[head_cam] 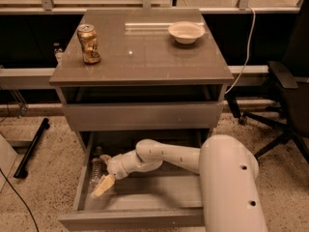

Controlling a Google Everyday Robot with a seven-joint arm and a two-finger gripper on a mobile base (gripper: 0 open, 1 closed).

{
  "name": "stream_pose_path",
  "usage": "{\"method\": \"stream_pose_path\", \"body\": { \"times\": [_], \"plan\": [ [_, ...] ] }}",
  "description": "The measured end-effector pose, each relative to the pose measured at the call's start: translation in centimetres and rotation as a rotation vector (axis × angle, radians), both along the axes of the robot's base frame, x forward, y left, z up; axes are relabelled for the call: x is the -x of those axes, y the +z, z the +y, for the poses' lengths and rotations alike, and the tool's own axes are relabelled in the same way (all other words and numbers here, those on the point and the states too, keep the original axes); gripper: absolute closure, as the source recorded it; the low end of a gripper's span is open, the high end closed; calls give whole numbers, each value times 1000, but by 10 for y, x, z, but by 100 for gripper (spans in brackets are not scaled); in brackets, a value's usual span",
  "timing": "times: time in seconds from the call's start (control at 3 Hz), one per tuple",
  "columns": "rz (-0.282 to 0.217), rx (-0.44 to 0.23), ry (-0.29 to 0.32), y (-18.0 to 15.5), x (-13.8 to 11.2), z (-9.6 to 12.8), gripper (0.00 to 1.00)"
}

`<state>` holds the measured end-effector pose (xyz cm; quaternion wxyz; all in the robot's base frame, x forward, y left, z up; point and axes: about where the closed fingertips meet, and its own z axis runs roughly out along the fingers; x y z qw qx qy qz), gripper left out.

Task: Pick water bottle from middle drawer and place on counter

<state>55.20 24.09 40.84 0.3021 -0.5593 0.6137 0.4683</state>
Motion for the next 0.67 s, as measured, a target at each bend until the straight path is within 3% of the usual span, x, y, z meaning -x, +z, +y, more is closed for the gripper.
{"method": "stream_pose_path", "body": {
  "times": [0.67],
  "plan": [
    [0, 0, 0, 0, 0, 0, 0]
  ]
}}
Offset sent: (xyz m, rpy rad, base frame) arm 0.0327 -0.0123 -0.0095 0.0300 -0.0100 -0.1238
